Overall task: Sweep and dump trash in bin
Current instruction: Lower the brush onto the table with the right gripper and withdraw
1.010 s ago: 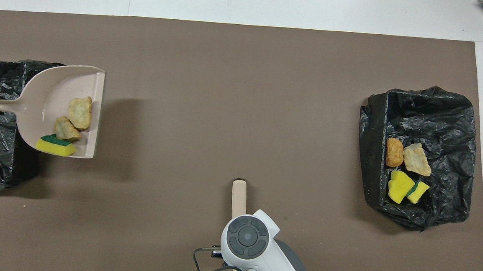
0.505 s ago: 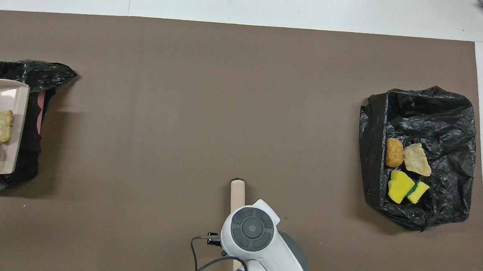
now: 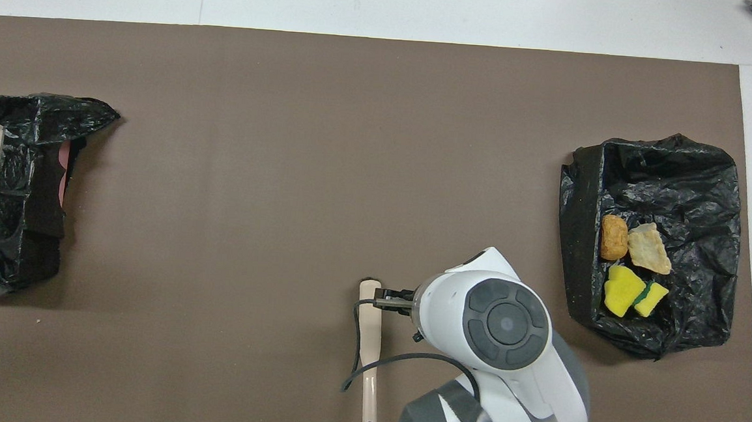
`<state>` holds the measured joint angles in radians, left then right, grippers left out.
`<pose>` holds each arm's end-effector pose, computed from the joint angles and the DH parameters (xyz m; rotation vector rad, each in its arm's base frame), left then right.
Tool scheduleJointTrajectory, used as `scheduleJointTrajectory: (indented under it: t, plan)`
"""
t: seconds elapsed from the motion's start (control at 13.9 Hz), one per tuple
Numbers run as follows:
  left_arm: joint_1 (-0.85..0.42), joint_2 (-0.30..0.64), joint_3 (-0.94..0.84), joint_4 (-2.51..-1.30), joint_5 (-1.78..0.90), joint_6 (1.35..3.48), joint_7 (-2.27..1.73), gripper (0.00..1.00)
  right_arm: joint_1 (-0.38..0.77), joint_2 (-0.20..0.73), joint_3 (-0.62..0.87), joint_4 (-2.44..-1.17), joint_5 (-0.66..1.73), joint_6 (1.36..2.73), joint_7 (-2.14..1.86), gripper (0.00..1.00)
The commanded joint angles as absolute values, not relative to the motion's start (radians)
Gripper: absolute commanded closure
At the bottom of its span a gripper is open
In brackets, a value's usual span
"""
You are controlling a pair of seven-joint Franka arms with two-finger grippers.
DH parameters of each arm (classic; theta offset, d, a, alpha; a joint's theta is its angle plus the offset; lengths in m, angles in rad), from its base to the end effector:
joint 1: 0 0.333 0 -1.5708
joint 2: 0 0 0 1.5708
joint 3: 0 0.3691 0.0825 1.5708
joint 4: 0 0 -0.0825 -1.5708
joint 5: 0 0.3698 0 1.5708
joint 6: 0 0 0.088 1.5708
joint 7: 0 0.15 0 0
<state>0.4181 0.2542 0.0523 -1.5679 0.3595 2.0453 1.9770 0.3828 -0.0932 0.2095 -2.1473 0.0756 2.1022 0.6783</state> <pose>0.5857 0.3304 0.5371 -1.9061 2.0418 0.3593 0.4176 0.2912 0.4628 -3.0706 0.1895 -0.0149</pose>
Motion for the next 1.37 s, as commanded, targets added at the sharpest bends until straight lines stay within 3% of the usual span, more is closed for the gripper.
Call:
scheduleJointTrajectory:
  t: [0.0, 0.22, 0.36, 0.5, 0.72, 1.01, 1.3]
  plan:
    - [0.388, 0.262, 0.06, -1.557, 0.532, 2.123, 1.863, 1.0, 0.307, -0.115, 0.219, -2.091, 0.025, 2.056, 0.683, 0.0]
    - [0.336, 0.258, 0.06, -1.562, 0.783, 2.154, 1.738, 1.0, 0.189, -0.112, 0.219, -1.958, 0.023, 1.947, 0.632, 0.0]
    - [0.31, 0.241, 0.06, -1.56, 0.915, 2.148, 1.706, 1.0, 0.175, -0.113, 0.155, -1.913, 0.02, 1.893, 0.499, 0.0]
    - [0.304, 0.219, 0.06, -1.557, 0.966, 2.151, 1.692, 1.0, 0.163, -0.104, 0.051, -1.835, 0.012, 1.823, 0.364, 0.0]
    - [0.301, 0.19, 0.06, -1.552, 1.029, 2.146, 1.666, 1.0, 0.051, -0.095, 0.046, -1.761, 0.012, 1.761, 0.137, 0.0]
    - [0.256, 0.184, 0.049, -1.557, 0.942, 2.036, 1.649, 1.0, 0.046, -0.094, -0.02, -1.651, -0.037, 1.634, 0.106, 0.0]
    - [0.122, 0.161, 0.048, -1.572, 0.752, 1.794, 1.495, 1.0, 0.046, -0.124, -0.06, -1.695, -0.032, 1.614, 0.044, 0.0]
